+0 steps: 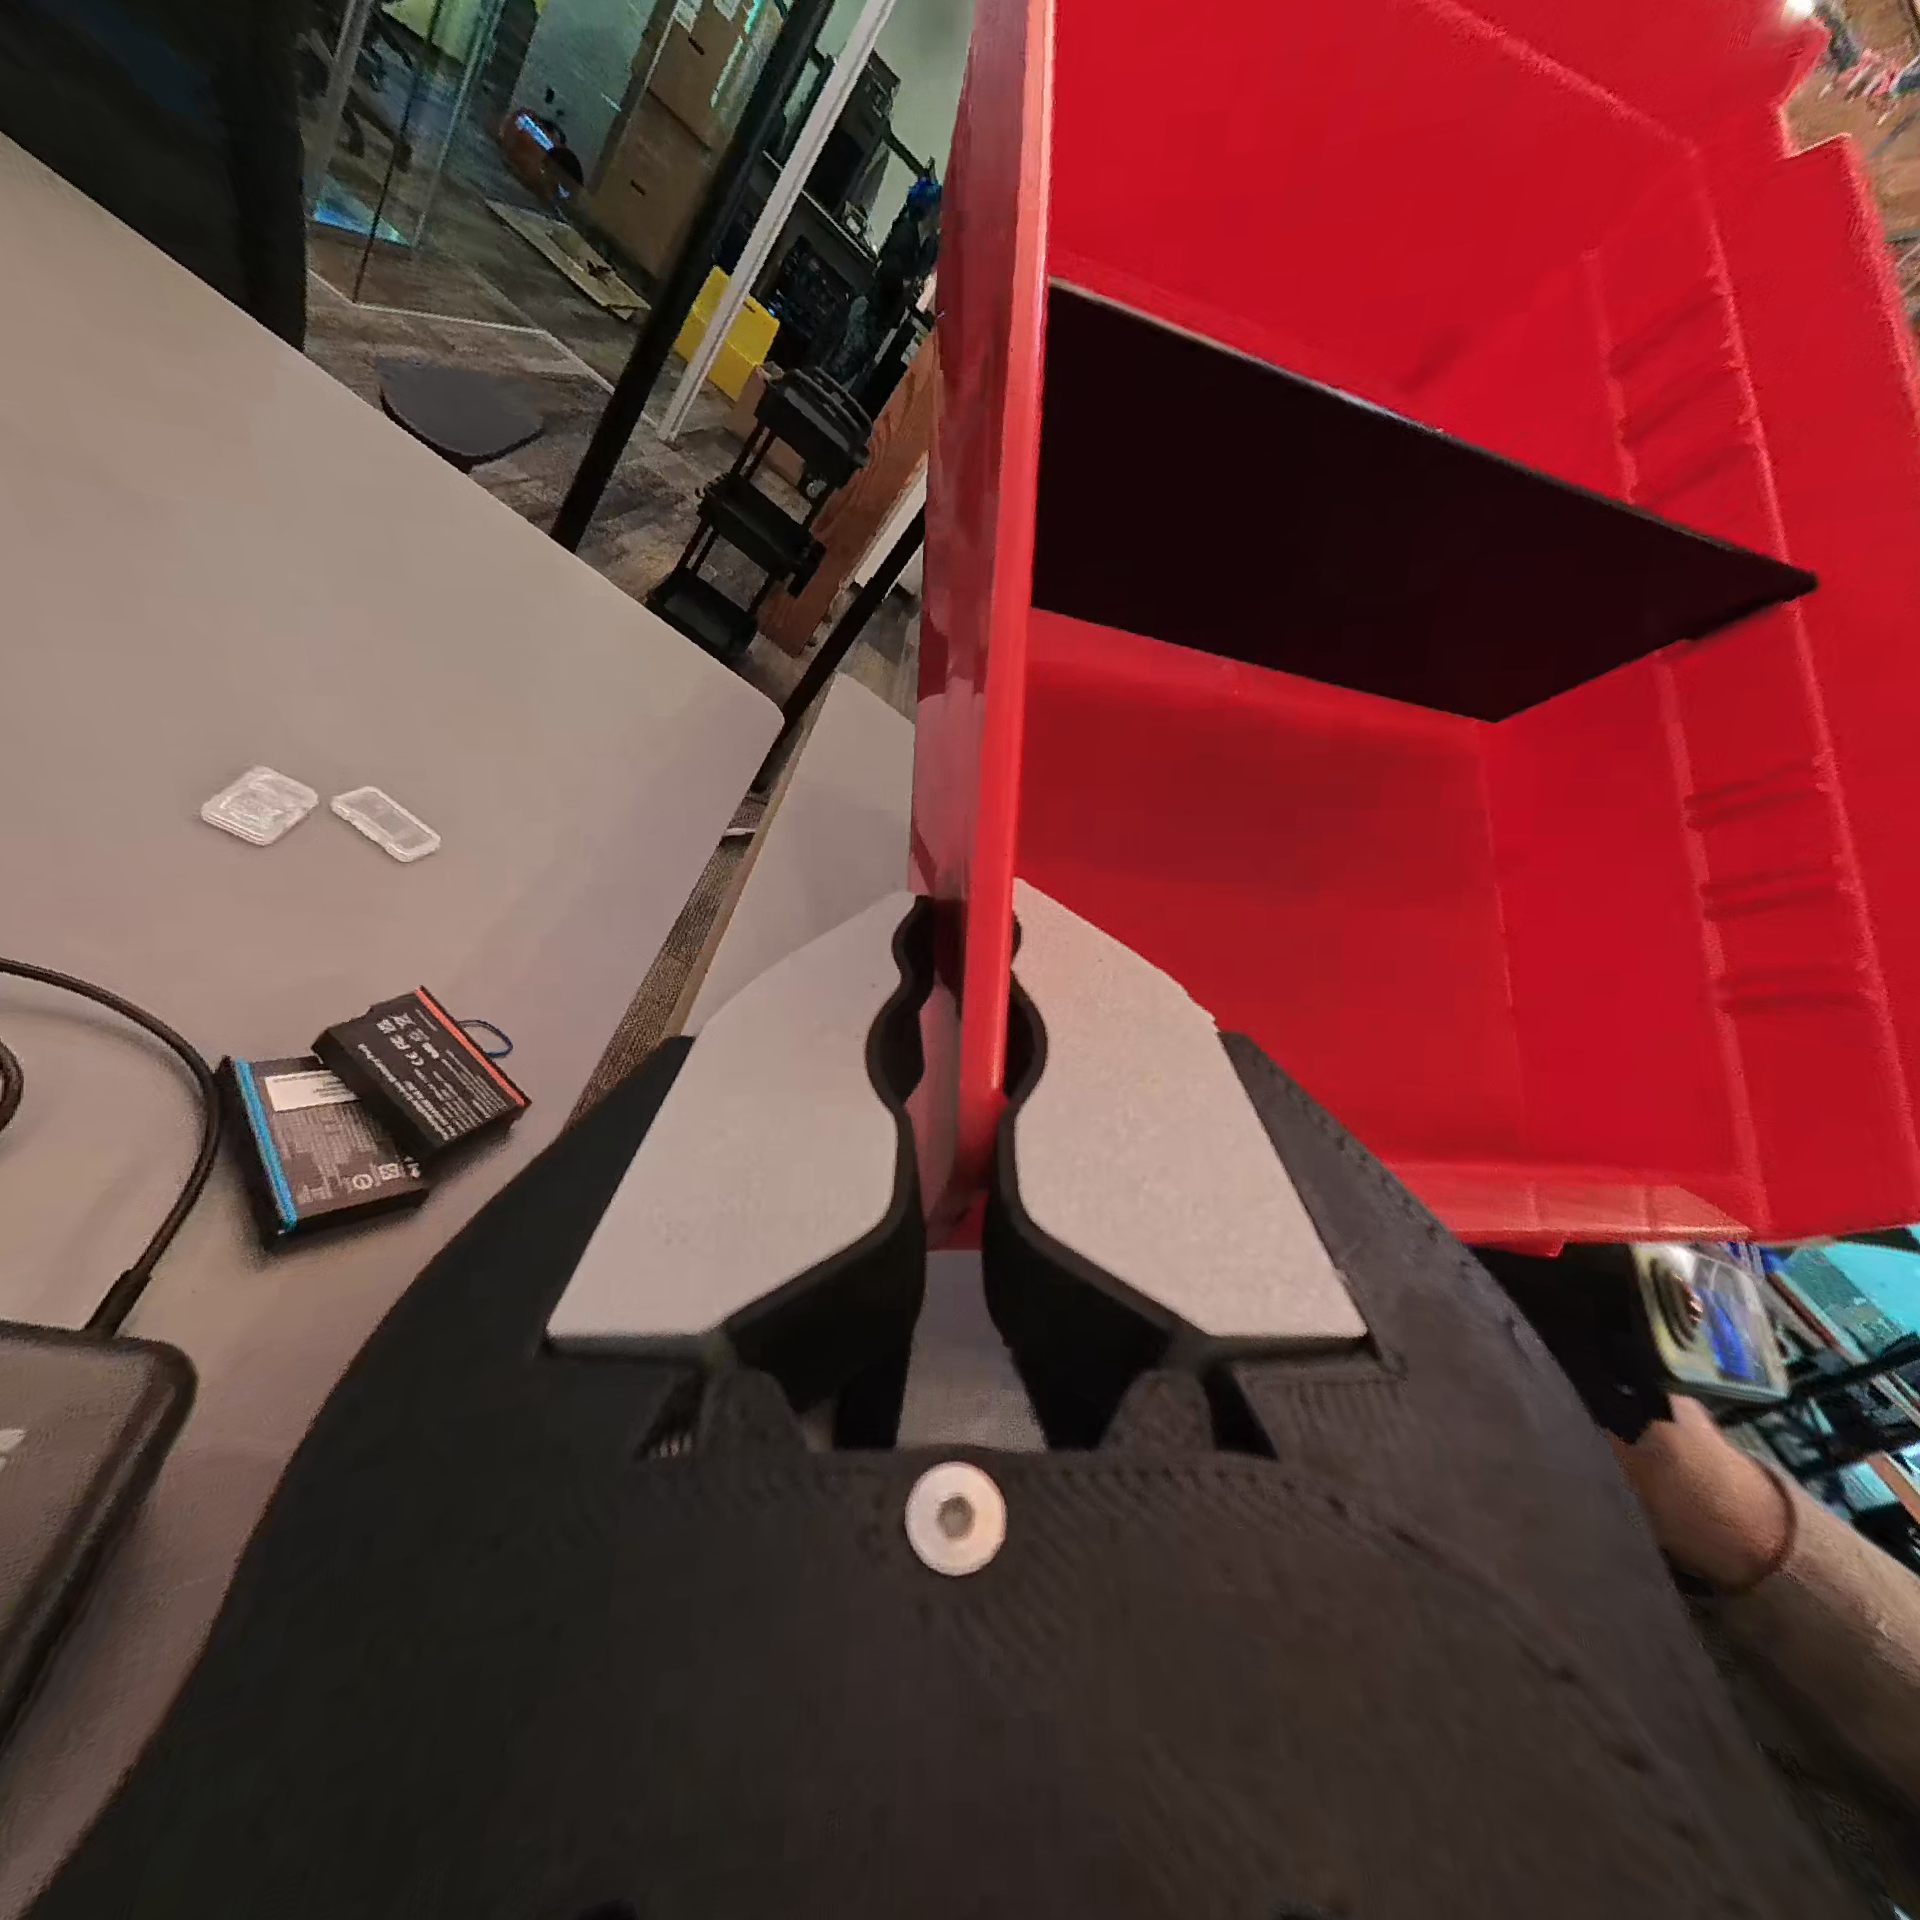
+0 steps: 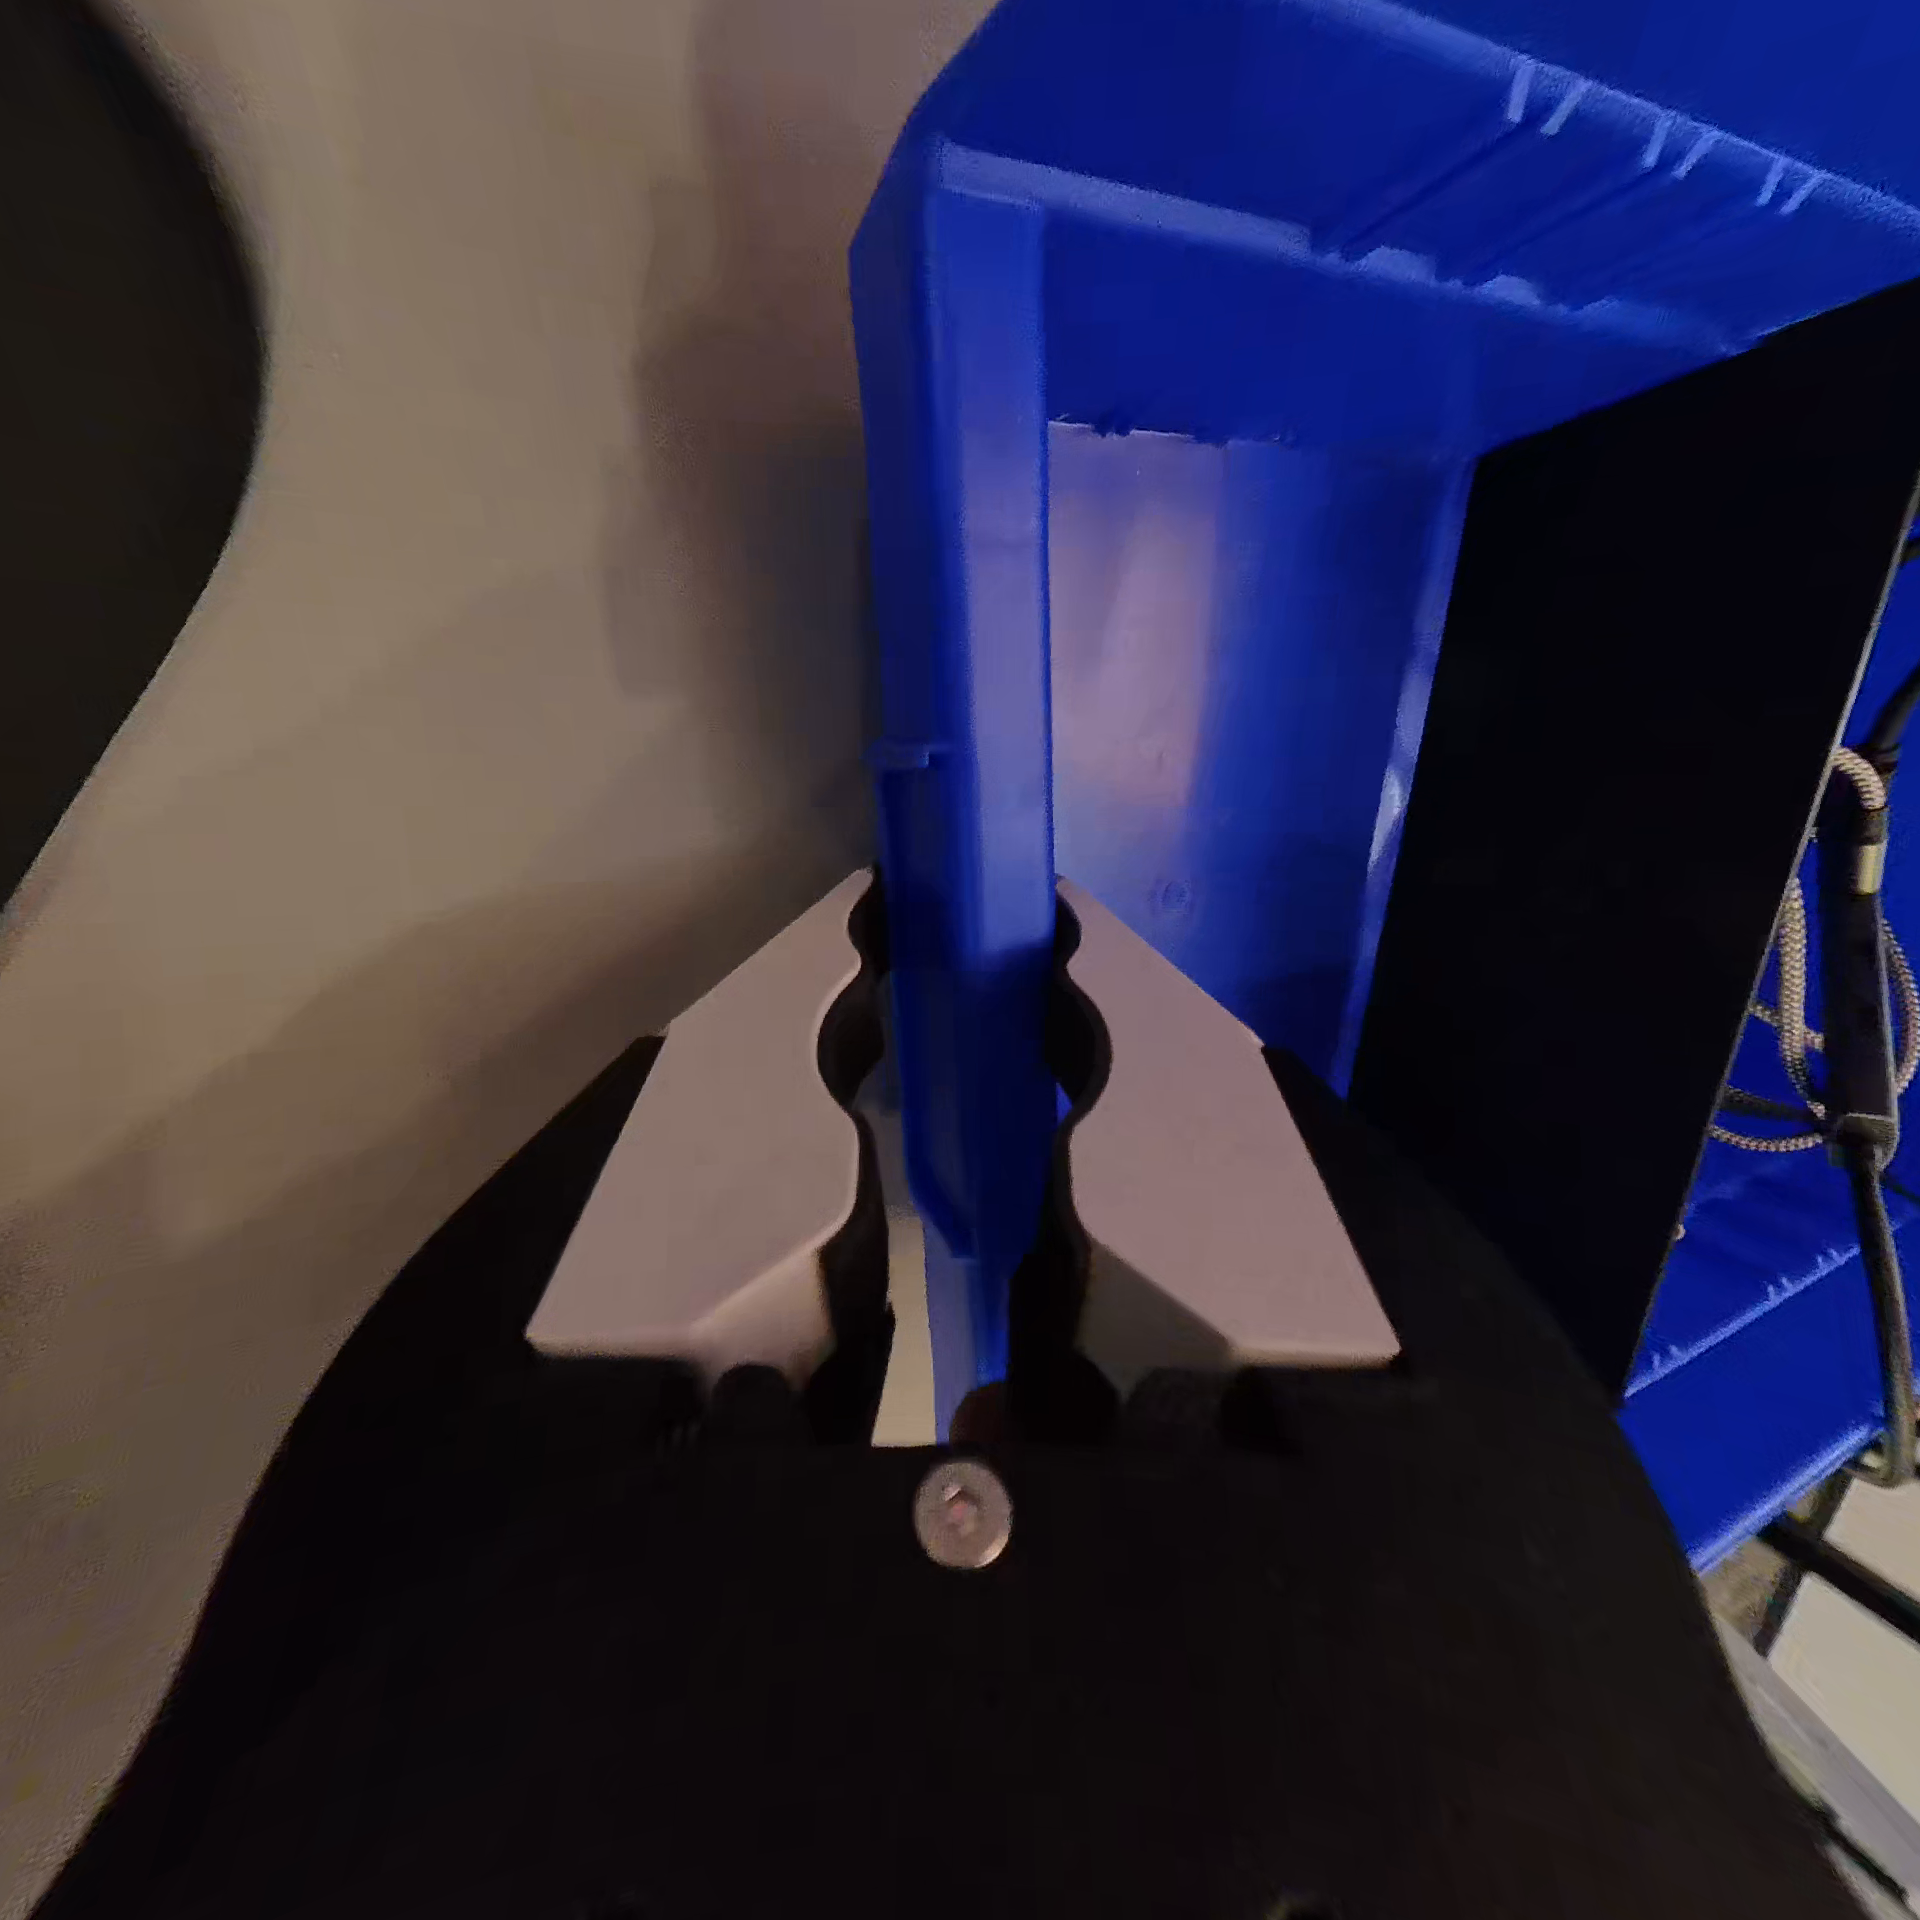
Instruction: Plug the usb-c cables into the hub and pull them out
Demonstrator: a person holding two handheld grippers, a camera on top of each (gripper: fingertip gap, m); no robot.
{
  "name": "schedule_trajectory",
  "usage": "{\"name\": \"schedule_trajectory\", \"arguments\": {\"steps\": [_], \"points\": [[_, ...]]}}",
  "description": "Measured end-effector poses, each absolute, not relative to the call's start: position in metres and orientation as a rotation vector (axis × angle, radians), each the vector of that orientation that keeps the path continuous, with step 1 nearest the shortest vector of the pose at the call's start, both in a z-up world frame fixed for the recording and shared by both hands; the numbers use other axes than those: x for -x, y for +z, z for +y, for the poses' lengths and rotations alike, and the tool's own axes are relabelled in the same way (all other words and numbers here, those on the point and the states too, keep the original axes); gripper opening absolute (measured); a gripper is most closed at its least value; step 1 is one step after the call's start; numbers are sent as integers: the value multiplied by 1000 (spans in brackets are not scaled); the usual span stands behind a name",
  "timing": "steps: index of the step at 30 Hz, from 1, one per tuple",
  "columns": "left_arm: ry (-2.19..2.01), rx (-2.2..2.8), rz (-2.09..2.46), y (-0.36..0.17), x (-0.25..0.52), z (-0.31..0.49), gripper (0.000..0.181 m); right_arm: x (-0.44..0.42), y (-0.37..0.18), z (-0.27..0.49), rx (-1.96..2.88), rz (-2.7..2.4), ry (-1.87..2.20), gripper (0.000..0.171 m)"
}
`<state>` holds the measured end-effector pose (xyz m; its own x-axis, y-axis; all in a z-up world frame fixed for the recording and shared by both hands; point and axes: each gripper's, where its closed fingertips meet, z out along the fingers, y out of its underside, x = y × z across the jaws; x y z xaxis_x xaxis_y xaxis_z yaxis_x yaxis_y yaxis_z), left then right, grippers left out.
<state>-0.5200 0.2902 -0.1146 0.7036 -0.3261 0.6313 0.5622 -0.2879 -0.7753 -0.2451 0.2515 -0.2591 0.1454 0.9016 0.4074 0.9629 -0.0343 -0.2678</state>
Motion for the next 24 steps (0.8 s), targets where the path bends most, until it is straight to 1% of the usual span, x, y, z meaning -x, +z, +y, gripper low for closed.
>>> {"name": "schedule_trajectory", "arguments": {"steps": [13, 15, 16, 17, 18, 20, 21, 22, 23, 24], "points": [[-869, 1610, -275, -117, 550, 293, 8, 315, -258, 351, 2203, -1404, -208, 24], [-862, 1612, -271, -117, 550, 293, 8, 327, -255, 366, 2183, -1363, -176, 27], [-854, 1614, -266, -117, 550, 293, 8, 333, -254, 369, 2186, -1348, -143, 31], [-847, 1615, -262, -116, 550, 293, 8, 336, -251, 372, 2188, -1322, -125, 43], [-847, 1617, -257, -116, 549, 292, 8, 339, -246, 373, 2177, -1292, -102, 46], [-854, 1616, -250, -114, 547, 292, 8, 342, -228, 367, 2104, -1247, -44, 45], [-883, 1609, -251, -113, 544, 291, 8, 337, -222, 360, 2088, -1237, -26, 48], [-898, 1596, -250, -111, 540, 291, 8, 331, -213, 351, 2066, -1215, 24, 46], [-890, 1593, -238, -109, 536, 290, 8, 323, -202, 341, 2045, -1184, 80, 39], [-881, 1595, -223, -106, 531, 289, 8, 308, -195, 332, 2052, -1170, 85, 40]]}}
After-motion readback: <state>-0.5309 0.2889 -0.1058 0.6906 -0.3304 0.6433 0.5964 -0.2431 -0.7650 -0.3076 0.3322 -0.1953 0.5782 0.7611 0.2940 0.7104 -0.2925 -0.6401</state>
